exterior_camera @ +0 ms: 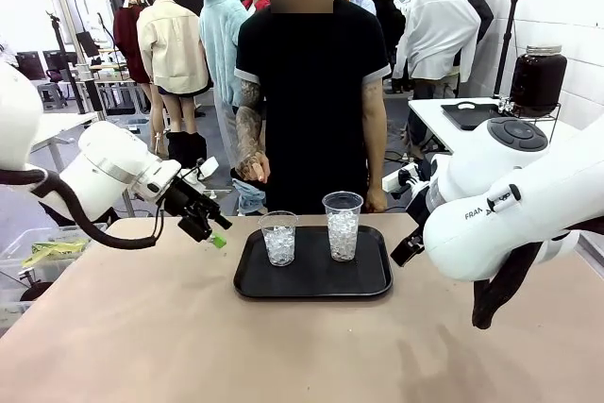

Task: Pour the drink into the iced cup.
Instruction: Pick up the iced cup indicated by the human and present it to them.

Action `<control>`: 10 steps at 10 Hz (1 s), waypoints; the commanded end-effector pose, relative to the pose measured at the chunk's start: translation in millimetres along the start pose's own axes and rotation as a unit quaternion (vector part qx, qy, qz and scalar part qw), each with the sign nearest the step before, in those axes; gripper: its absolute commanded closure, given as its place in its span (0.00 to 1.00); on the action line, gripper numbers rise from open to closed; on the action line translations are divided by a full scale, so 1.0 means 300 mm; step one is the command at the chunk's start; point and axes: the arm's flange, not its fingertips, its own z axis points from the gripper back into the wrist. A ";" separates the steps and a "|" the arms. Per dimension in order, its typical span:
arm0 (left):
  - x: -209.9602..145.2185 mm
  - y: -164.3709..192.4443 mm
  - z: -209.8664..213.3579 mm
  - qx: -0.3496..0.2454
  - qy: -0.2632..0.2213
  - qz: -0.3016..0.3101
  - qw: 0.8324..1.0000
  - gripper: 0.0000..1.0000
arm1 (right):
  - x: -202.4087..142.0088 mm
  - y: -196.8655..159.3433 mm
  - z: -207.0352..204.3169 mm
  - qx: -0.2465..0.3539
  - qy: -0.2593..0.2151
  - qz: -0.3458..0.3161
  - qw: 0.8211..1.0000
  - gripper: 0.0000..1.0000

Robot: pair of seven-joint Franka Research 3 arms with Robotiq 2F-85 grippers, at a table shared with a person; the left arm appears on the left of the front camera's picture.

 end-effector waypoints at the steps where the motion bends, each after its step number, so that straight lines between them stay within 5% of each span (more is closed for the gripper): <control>1: -0.014 0.019 -0.084 -0.012 -0.055 -0.049 0.997 0.00 | 0.000 0.002 0.000 0.000 0.000 0.000 1.000 0.00; 4: -0.036 0.051 -0.184 -0.028 -0.111 -0.066 0.991 0.00 | 0.000 0.002 0.000 0.000 0.000 0.000 1.000 0.00; 5: -0.015 0.022 -0.148 -0.018 -0.056 -0.054 0.997 0.00 | 0.000 0.002 0.000 0.000 0.000 0.000 1.000 0.00; 8: -0.015 0.022 -0.148 -0.018 -0.056 -0.054 0.997 0.00 | 0.000 0.002 0.000 0.000 0.000 0.000 1.000 0.00; 10: -0.030 0.052 -0.181 -0.009 -0.099 -0.055 0.993 0.00 | 0.000 0.002 0.000 0.000 0.000 0.000 1.000 0.00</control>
